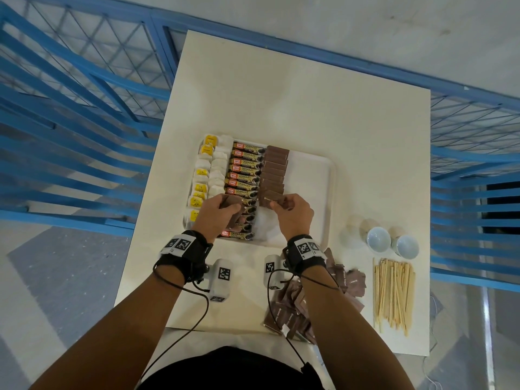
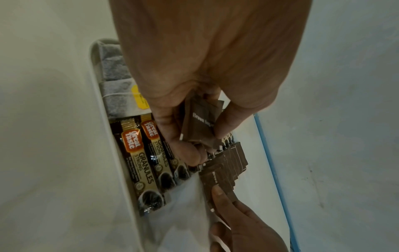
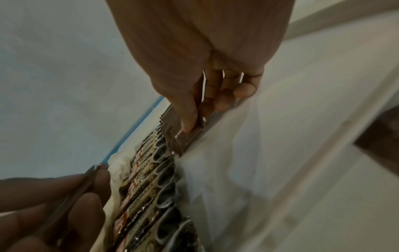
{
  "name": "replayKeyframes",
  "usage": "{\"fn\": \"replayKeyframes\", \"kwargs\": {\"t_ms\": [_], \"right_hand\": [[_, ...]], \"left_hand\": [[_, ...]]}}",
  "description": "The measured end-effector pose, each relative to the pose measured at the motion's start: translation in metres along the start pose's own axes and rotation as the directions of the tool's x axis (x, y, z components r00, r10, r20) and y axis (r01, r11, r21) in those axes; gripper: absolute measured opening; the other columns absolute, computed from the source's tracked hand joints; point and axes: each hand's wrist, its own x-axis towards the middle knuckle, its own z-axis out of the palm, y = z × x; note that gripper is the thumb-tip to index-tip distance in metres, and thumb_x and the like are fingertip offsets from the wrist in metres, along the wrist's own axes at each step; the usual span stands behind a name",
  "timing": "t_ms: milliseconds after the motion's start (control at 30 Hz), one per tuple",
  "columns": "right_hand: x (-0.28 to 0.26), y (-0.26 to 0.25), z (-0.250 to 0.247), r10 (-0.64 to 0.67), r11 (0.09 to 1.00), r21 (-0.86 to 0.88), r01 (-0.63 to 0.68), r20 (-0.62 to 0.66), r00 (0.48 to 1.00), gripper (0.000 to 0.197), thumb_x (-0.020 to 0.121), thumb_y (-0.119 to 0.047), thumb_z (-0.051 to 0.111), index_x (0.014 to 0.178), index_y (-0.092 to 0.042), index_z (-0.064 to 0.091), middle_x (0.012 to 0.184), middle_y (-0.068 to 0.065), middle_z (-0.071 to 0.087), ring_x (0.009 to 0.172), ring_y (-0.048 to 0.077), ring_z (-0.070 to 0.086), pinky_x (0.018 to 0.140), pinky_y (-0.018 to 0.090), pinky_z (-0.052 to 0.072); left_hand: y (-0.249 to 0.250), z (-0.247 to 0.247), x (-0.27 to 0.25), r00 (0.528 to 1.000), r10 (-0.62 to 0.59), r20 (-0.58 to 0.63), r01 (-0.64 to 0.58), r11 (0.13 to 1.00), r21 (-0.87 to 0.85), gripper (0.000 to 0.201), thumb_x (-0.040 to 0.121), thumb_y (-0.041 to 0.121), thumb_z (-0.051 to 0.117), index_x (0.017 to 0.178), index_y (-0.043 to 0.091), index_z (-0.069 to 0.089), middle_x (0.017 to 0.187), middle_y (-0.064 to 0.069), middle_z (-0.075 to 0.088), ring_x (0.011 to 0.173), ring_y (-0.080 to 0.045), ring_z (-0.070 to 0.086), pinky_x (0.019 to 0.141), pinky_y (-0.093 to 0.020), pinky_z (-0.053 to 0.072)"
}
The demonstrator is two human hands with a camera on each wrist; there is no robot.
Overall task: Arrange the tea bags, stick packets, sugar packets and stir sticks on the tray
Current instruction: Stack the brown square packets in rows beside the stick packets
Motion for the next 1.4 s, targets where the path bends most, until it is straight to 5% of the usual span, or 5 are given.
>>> {"fn": "replayKeyframes", "kwargs": {"t_ms": [367, 733, 900, 1033, 1400], "right_hand": [[0.000, -0.003, 0.000, -0.011, 0.999, 0.049, 0.012, -0.011, 1.000, 0.027, 0.075, -0.029, 0.087, 0.092, -0.018, 0.068, 0.077, -0.011, 0.069, 0.069, -0.001, 0.061, 0.061, 0.002, 0.040], [-0.007, -0.001, -0.007, -0.023, 0.997, 0.074, 0.031, -0.109, 0.994, 0.021, 0.084, -0.032, 0.077, 0.098, -0.025, 0.063, 0.088, -0.008, 0.067, 0.078, 0.006, 0.061, 0.071, 0.019, 0.044], [-0.014, -0.020, -0.013, -0.193, 0.979, 0.095, 0.181, 0.132, 0.972, 0.005, 0.094, -0.029, 0.067, 0.095, -0.025, 0.070, 0.087, -0.016, 0.068, 0.079, -0.004, 0.061, 0.072, 0.007, 0.044], [-0.012, -0.031, -0.015, -0.271, 0.963, 0.101, 0.251, 0.320, 0.908, 0.014, 0.093, -0.037, 0.069, 0.097, -0.024, 0.073, 0.086, -0.014, 0.070, 0.077, 0.005, 0.064, 0.075, 0.023, 0.055], [-0.016, -0.027, -0.016, -0.226, 0.952, 0.263, 0.158, 0.251, 0.941, 0.004, 0.091, -0.021, 0.073, 0.091, -0.025, 0.072, 0.086, -0.001, 0.075, 0.067, 0.006, 0.065, 0.062, 0.020, 0.051]], "left_hand": [[0.003, 0.003, 0.000, 1.000, 0.001, 0.012, -0.001, 1.000, -0.023, 0.016, 0.099, 0.001, 0.060, 0.112, 0.007, 0.065, 0.097, -0.015, 0.071, 0.074, -0.025, 0.072, 0.061, -0.035, 0.063], [0.001, 0.006, -0.004, 0.987, 0.006, 0.162, -0.004, 1.000, -0.008, 0.029, 0.096, -0.014, 0.053, 0.122, -0.004, 0.060, 0.107, -0.026, 0.072, 0.093, -0.036, 0.075, 0.078, -0.043, 0.064], [0.006, 0.009, -0.008, 0.983, 0.003, 0.184, 0.007, 0.999, -0.054, 0.024, 0.094, -0.010, 0.062, 0.115, 0.000, 0.062, 0.102, -0.019, 0.074, 0.085, -0.029, 0.076, 0.079, -0.046, 0.064], [0.009, 0.010, -0.011, 0.983, 0.021, 0.182, -0.020, 1.000, -0.011, 0.032, 0.091, -0.001, 0.071, 0.121, -0.003, 0.062, 0.107, -0.023, 0.073, 0.089, -0.035, 0.075, 0.074, -0.044, 0.065], [0.008, 0.008, -0.011, 0.999, -0.027, 0.043, 0.032, 0.993, -0.113, 0.016, 0.100, 0.022, 0.064, 0.111, 0.011, 0.067, 0.107, -0.021, 0.073, 0.084, -0.039, 0.076, 0.063, -0.043, 0.063]]}}
